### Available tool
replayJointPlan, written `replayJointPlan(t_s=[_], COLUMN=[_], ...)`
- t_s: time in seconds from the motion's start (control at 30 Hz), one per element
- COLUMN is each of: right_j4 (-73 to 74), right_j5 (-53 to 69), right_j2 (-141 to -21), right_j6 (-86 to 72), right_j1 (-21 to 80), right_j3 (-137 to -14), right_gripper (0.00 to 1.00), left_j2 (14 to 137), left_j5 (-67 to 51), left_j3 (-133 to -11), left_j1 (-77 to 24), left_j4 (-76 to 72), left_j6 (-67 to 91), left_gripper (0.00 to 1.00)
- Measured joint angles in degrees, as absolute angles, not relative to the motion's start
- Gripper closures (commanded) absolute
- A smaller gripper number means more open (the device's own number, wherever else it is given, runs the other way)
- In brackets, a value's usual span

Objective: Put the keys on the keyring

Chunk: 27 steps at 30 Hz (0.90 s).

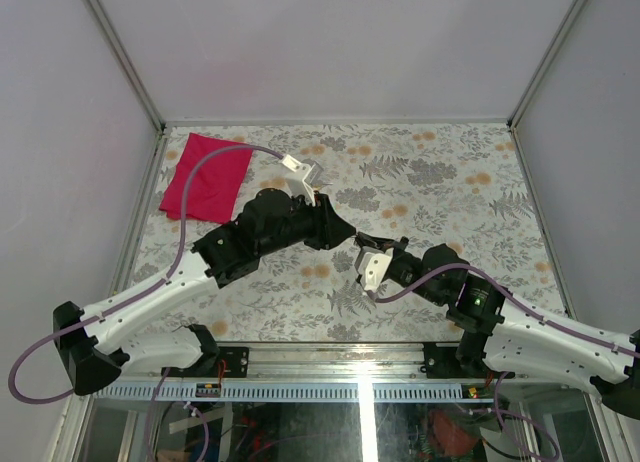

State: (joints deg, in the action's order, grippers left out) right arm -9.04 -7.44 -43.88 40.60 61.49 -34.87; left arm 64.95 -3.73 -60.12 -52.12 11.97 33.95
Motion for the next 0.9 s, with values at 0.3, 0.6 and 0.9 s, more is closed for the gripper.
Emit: replayJointPlan(t_s=[0.3, 0.6, 0.9], right_j4=[-9.8, -9.9, -9.9], right_j5=[-7.5, -8.1, -7.8], right_j2=[-44.4, -44.4, -44.3], right_j6=[40.6, 40.6, 39.8], right_j1=[61.5, 61.5, 61.5], right_j3=[-34.9, -34.9, -34.9], right_gripper=[1.00, 1.00, 0.71], left_j2=[65.0, 65.3, 65.3], left_j5=[-4.3, -4.7, -5.1], left_j3=[-60.1, -60.2, -60.3], left_j1=[-52.1, -52.1, -52.1], left_j4=[11.2, 11.1, 11.1], left_j6=[34.2, 34.3, 33.4], left_gripper=[0.88, 1.00, 1.00])
